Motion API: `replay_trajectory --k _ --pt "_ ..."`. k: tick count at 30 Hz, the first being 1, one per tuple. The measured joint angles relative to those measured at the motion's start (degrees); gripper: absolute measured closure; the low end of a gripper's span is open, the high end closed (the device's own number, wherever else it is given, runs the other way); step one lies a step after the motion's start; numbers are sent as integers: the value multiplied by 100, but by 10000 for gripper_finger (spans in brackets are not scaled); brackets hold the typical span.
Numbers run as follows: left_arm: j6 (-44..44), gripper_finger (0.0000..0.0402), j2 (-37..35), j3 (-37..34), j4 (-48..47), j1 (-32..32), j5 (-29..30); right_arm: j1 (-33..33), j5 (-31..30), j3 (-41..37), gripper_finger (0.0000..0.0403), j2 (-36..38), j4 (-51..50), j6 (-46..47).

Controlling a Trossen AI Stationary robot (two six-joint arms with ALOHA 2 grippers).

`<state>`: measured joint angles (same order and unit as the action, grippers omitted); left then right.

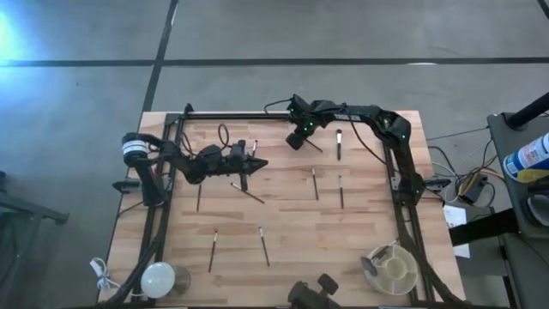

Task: Put items in baskets/containers
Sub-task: Put the black liner brush into the white organizer

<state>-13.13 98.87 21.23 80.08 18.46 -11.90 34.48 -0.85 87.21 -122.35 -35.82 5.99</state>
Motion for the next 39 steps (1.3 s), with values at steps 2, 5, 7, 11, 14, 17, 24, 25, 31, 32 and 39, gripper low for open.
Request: replay_trajectory --k 2,5,7,11,14,17,24,25,31,32,39 --pt "-4 401 0 -3 2 7 0 -111 -80 -139 390 191 41 -2" --pt "-6 402 0 -7 2 11 0 -275 -155 -556 391 667 339 20" --pt "-8 402 0 -7 2 11 -2 -385 -222 -939 391 1045 619 103" --pt "-17 402 0 -7 3 11 -1 -665 -296 -1837 391 2029 1221 351" --pt "-22 402 0 -7 2 11 -2 -915 -509 -2476 391 2876 1524 591" --pt "-32 402 0 -7 4 12 -2 -1226 -832 -3033 391 3759 1590 827" --pt "-45 402 0 -7 4 11 -2 -2261 -1563 -4005 391 5780 1591 1621" --pt "-50 402 0 -7 4 12 -2 -2442 -1686 -4104 391 6042 1591 1719" --pt "-52 402 0 -7 4 11 -2 -3724 -2423 -4404 391 7182 1452 2127" --pt "-54 402 0 -7 4 11 -2 -3951 -2541 -4412 391 7303 1438 2167" --pt "-63 401 0 -7 5 13 -2 -5495 -3572 -4416 390 7814 953 2514"
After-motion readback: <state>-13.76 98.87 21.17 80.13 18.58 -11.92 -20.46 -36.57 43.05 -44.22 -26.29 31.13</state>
